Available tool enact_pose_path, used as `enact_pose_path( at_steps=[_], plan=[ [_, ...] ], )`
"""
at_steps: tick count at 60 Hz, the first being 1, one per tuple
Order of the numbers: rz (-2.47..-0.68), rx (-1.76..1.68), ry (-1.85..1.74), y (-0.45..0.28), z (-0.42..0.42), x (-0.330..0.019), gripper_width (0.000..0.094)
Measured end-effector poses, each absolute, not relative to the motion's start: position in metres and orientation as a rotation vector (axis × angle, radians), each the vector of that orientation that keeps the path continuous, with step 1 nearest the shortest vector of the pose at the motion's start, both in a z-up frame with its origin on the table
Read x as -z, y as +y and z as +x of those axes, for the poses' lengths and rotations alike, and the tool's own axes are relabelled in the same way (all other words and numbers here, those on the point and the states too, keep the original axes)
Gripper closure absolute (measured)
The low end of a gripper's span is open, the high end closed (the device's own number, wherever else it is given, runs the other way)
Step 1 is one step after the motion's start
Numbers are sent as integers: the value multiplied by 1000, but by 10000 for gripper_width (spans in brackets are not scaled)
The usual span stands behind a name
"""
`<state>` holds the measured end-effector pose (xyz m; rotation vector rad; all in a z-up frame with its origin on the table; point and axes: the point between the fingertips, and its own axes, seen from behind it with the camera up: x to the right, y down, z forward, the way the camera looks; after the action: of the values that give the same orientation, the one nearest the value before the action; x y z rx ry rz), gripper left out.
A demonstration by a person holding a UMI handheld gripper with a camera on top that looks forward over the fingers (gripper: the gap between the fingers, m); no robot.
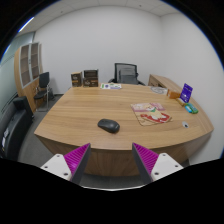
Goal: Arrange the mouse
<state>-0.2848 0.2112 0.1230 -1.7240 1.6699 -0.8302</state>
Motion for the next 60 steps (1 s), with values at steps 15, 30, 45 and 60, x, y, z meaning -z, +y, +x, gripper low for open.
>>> enact_pose_path(
  at_steps=[15,30,45,60],
  plan=[
    [-1699,837,1694,213,-227,-75,67],
    [-1731,879,1682,209,-169,-30,69],
    [-1764,906,1666,206,-122,7,72],
    [-1757,914,1661,202,-79,7,69]
  ],
)
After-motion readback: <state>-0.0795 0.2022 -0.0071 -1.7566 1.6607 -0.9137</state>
